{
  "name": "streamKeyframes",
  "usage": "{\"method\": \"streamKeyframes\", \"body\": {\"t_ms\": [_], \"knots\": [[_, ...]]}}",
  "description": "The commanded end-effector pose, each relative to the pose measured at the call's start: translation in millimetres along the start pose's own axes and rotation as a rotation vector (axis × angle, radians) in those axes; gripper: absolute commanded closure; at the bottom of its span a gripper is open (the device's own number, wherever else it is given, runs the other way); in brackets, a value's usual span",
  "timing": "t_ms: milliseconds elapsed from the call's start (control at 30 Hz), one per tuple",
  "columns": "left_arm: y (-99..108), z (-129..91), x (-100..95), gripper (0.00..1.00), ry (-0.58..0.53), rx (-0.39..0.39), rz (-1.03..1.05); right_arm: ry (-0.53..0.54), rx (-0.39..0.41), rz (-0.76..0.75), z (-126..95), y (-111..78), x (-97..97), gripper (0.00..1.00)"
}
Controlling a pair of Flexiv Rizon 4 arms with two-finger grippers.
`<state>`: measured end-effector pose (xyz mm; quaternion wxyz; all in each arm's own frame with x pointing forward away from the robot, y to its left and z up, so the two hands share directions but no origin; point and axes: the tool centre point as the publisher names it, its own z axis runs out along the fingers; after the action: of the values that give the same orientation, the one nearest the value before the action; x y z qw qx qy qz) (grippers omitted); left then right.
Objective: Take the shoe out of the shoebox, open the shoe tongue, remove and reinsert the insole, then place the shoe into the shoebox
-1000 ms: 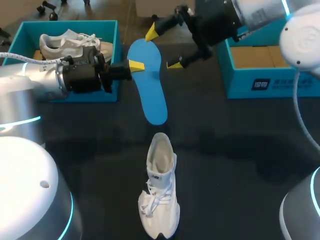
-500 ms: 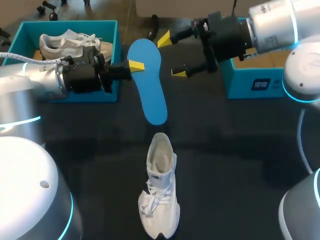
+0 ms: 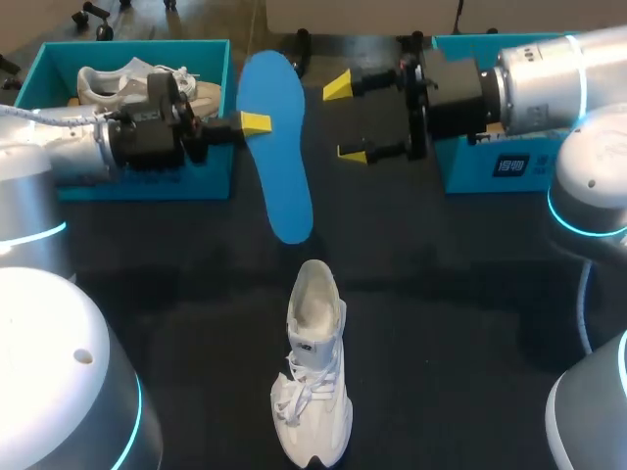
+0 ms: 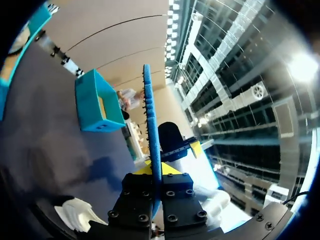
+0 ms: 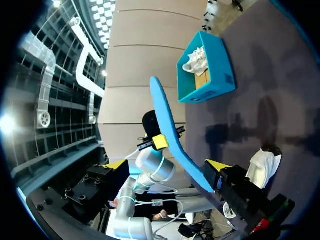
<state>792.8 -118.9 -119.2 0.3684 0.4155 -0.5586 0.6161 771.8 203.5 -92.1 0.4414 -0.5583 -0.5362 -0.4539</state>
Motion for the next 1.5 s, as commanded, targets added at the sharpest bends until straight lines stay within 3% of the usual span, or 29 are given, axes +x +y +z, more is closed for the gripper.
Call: {"method": "streamKeyframes", "body": {"t_ms": [33,200,400,533,600,667,1100,1167,1300,1333,1500], "knots": [[0.0,-1.8,11.8,1.0,-0.05,0.016,0.079,0.015,-0.004,-0.001,3.0,-1.1,-2.6,0.0],[-3.3,-8.7,16.4,1.0,-0.065,0.025,0.267,0.015,-0.004,-0.001,3.0,-1.1,-2.6,0.0],[-2.7,-20.0,11.5,1.0,-0.016,-0.02,0.574,0.015,-0.004,-0.001,3.0,-1.1,-2.6,0.0],[-8.1,-22.2,10.8,1.0,-0.013,-0.001,0.758,0.015,-0.004,-0.001,3.0,-1.1,-2.6,0.0],[-7.4,-20.3,10.5,1.0,-0.089,0.002,0.902,0.015,-0.004,-0.001,3.0,-1.1,-2.6,0.0],[-14.9,-18.6,12.0,1.0,-0.126,0.035,0.909,0.015,-0.004,-0.001,3.0,-1.1,-2.6,0.0],[-16.8,-19.7,11.6,1.0,-0.114,0.04,0.959,0.015,-0.004,-0.001,3.0,-1.1,-2.6,0.0],[-19.9,-22.9,11.2,1.0,-0.094,0.02,1.013,0.015,-0.004,-0.001,3.0,-1.1,-2.6,0.0],[-21.3,-22.3,9.2,1.0,0.018,-0.126,1.17,0.015,-0.004,-0.001,3.0,-1.1,-2.6,0.0],[-22.5,-22.5,9.2,1.0,-0.018,-0.138,1.203,0.015,-0.004,-0.001,3.0,-1.1,-2.6,0.0],[-13.9,-22.2,16.7,1.0,0.088,-0.298,1.483,0.015,-0.004,-0.001,3.0,-1.1,-2.6,0.0]]}}
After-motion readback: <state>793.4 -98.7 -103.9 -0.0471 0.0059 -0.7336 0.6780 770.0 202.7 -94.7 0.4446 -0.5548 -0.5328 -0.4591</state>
